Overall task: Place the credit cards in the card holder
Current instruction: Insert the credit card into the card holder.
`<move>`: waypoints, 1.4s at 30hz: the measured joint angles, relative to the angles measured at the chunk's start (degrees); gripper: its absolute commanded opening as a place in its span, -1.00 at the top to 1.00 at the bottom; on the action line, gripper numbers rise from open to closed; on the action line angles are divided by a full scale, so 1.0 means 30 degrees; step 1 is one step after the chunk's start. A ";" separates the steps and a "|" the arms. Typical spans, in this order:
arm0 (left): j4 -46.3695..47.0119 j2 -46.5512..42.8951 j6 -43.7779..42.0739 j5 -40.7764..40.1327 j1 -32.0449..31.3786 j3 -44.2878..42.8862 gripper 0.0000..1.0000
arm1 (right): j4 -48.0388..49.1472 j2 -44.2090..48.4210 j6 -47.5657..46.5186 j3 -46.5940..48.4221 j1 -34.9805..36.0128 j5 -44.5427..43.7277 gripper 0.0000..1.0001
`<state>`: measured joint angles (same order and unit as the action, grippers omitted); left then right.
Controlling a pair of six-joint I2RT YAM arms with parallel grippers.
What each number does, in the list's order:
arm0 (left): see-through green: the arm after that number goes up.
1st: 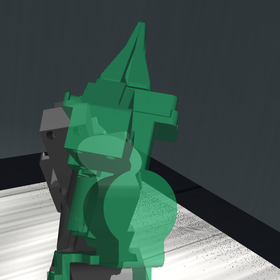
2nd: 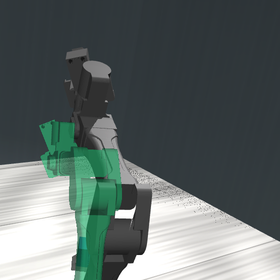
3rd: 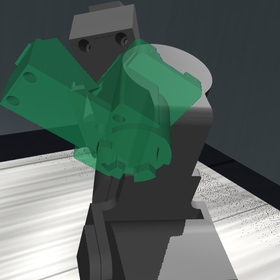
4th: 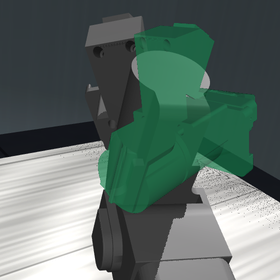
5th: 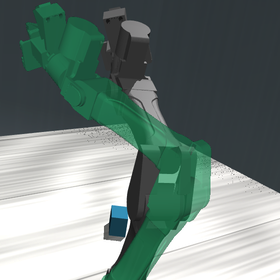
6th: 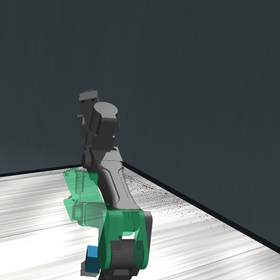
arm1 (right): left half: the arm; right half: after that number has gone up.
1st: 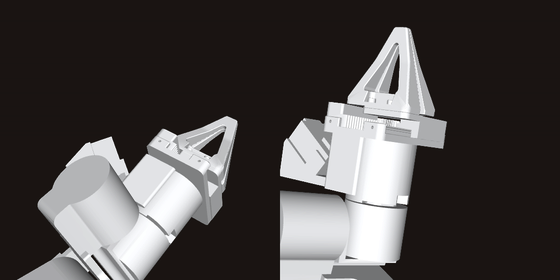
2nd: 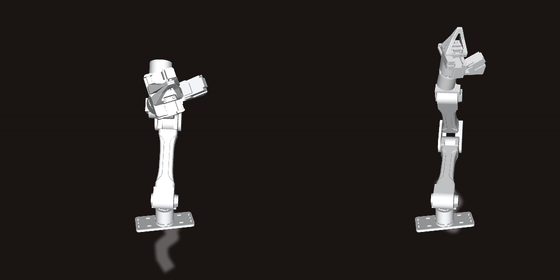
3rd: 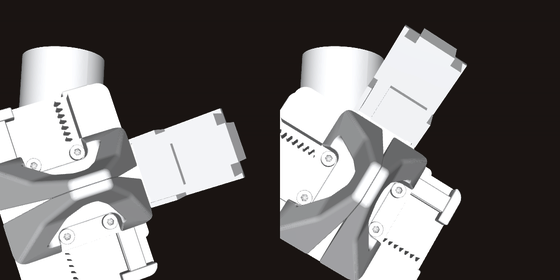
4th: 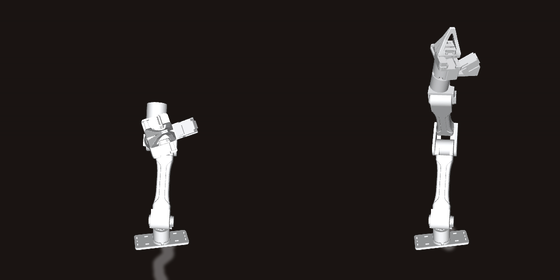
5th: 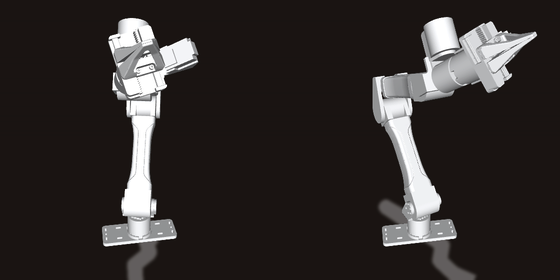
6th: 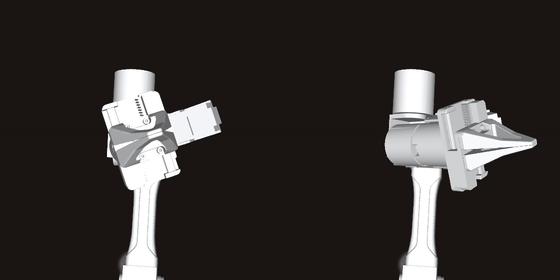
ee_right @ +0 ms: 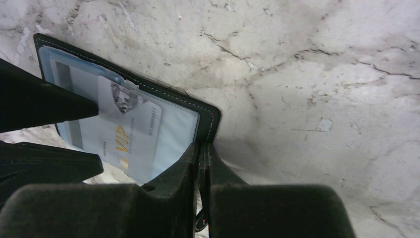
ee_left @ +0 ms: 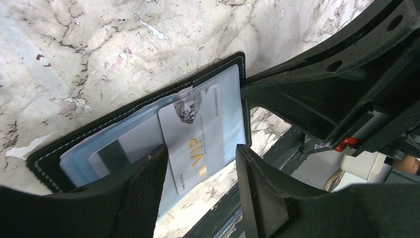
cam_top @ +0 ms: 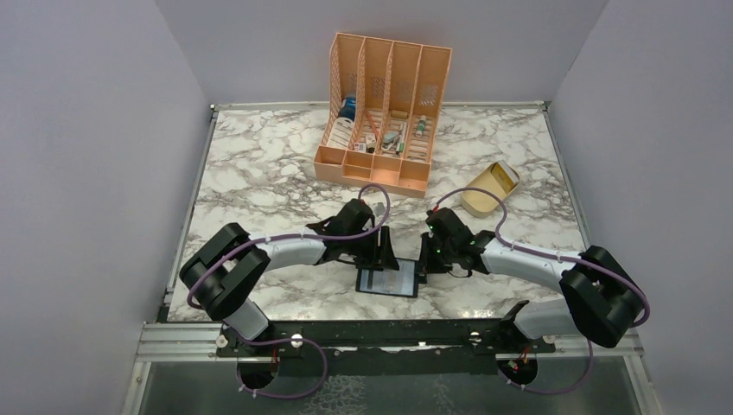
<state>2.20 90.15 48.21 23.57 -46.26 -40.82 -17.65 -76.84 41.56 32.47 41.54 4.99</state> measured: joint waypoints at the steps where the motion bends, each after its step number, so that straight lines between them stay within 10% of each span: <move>1: 0.0044 0.0015 0.0029 0.0000 0.0000 0.0000 -0.10 | 0.0124 0.0000 0.0051 -0.0036 0.0000 0.0022 0.89; 23: 0.1603 0.1035 0.1107 0.0138 -0.0911 0.0000 -0.08 | 0.1195 -0.0168 0.0219 -0.0284 0.0000 0.0299 0.89; 42: -0.0539 -0.1319 0.0794 -0.1450 -0.0539 0.0000 -0.17 | -0.1632 0.1297 0.0211 0.0444 0.0066 -0.0452 0.49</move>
<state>0.58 86.19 50.59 19.22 -47.88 -40.82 -22.55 -72.95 42.19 33.80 41.74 3.64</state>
